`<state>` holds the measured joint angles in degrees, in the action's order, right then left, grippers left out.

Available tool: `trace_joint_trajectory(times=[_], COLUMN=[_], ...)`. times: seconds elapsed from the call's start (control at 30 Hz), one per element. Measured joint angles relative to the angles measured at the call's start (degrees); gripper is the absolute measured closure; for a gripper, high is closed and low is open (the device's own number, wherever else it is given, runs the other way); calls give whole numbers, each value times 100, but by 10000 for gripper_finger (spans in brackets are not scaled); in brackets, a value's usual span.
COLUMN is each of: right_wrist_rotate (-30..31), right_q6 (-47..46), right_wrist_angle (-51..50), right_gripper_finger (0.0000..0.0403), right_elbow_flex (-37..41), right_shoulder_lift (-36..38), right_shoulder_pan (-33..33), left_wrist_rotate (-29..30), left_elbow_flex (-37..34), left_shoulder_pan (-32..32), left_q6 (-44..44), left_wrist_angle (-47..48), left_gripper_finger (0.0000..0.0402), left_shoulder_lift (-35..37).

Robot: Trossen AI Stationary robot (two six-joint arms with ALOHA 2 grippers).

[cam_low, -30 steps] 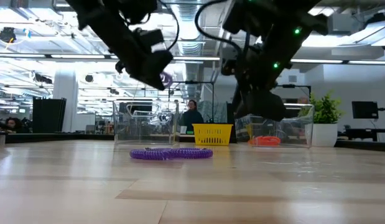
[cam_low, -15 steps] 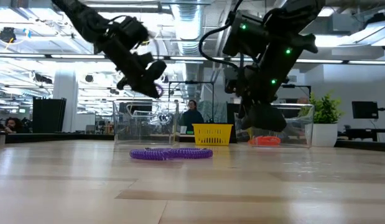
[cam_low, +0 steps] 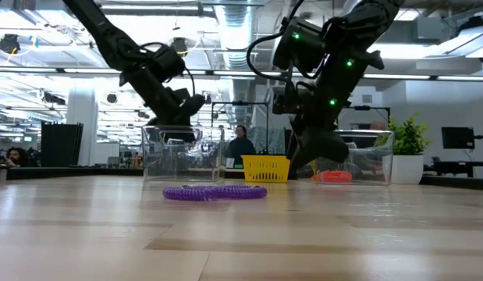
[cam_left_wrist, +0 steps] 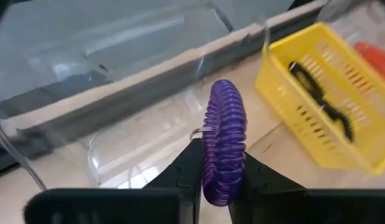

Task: Sort spring keychains
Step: Put the right purple spring keychain into the left transparent bin

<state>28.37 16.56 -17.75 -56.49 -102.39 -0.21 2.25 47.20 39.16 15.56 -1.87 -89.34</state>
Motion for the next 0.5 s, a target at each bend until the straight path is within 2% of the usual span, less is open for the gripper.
trace_joint_trajectory(times=[0.27,0.5], right_wrist_rotate=[-6,6], right_q6=[5,46], right_wrist_angle=[3,20], right_gripper_finger=[234,236], right_elbow_flex=[0,0], right_shoulder_lift=[0,0], right_shoulder_pan=[6,6], left_wrist_rotate=[-14,5], left_elbow_flex=[0,-2], left_shoulder_pan=[-133,-129], left_q6=[-197,-200], left_wrist_angle=[-106,-144], left_gripper_finger=[338,300], left_shoulder_lift=[-403,-375])
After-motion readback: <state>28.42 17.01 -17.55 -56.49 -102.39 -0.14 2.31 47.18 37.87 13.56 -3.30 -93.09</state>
